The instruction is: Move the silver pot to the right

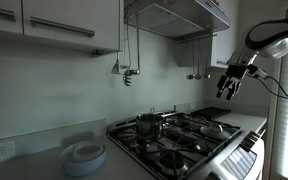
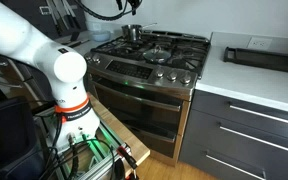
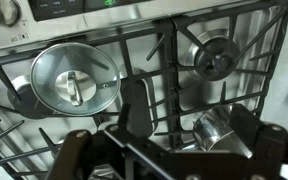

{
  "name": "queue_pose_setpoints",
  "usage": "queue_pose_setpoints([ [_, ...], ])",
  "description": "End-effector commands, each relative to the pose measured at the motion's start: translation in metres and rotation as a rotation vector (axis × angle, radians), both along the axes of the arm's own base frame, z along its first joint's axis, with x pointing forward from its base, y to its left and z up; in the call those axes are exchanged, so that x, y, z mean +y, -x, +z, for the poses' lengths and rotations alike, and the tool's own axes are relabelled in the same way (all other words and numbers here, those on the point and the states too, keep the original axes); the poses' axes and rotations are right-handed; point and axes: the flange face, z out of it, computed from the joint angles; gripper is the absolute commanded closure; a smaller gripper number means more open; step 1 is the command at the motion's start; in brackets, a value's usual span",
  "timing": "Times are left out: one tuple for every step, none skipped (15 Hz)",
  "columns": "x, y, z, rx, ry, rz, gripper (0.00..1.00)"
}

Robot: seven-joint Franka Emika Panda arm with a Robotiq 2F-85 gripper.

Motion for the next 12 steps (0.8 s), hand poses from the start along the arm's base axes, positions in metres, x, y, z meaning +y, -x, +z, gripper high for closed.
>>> queue_pose_setpoints([
  [0.000, 0.000, 0.001, 0.001, 0.000, 0.000, 0.00],
  [0.000, 0.000, 0.001, 0.001, 0.000, 0.000, 0.00],
  [0.000, 0.000, 0.001, 0.001, 0.000, 0.000, 0.00],
  [0.000, 0.000, 0.001, 0.001, 0.000, 0.000, 0.00],
  [0.000, 0.000, 0.001, 0.001, 0.000, 0.000, 0.00],
  [-0.011, -0.008, -0.003, 0.020, 0.035, -0.049, 0.00],
  [-0.019, -0.016, -0.011, 0.040, 0.058, -0.059, 0.00],
  [-0.028, -0.023, -0.019, 0.057, 0.083, -0.067, 0.00],
  [-0.036, -0.033, -0.032, 0.078, 0.111, -0.049, 0.00],
  [-0.043, -0.041, -0.045, 0.099, 0.130, -0.043, 0.00],
  [-0.050, -0.048, -0.057, 0.126, 0.151, -0.023, 0.00],
  [-0.054, -0.055, -0.070, 0.148, 0.166, -0.012, 0.00],
])
